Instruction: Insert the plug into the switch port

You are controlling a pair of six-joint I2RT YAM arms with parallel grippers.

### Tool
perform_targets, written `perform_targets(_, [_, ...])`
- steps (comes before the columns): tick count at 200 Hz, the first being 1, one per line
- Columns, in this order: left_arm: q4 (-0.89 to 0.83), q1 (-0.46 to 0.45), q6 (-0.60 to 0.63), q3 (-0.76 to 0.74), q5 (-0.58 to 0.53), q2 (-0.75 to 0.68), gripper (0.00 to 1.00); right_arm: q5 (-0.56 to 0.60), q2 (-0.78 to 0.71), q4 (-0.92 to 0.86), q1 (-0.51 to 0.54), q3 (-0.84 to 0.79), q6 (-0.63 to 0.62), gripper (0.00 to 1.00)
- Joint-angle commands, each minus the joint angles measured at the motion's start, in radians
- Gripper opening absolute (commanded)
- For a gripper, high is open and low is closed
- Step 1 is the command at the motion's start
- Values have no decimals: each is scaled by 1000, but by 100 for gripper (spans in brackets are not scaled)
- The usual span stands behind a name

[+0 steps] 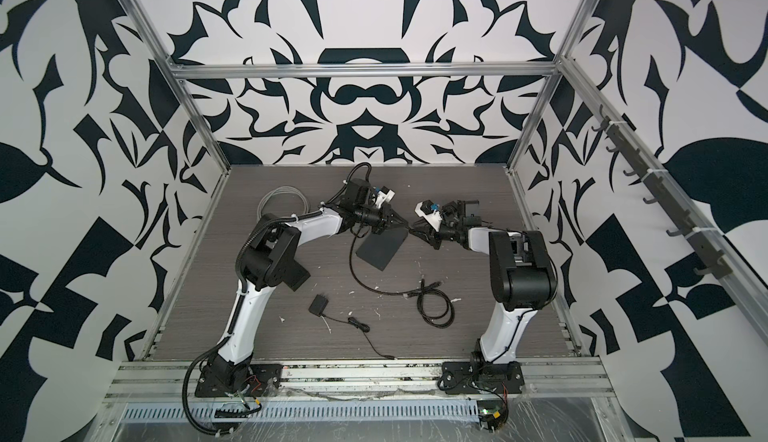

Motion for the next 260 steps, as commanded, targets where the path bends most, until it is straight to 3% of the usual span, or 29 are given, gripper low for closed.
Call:
perform_targets(1, [20, 4, -7, -4, 20, -11, 6, -34, -13, -15, 2, 35, -16, 26])
perform_targets(66, [40, 5, -25, -8, 25, -6, 5, -36, -1, 2, 10, 42, -1, 19])
perform_targets(141, [42, 3, -29, -8, 24, -5, 5, -24, 10, -4, 17, 52, 0, 20])
perform_targets(232, [46, 3, -33, -8, 22, -3, 5, -18, 9, -4, 18, 45, 0, 2])
perform_targets(260, [47, 5, -33, -17, 10, -10, 11, -1, 2, -52, 18, 54, -29, 0])
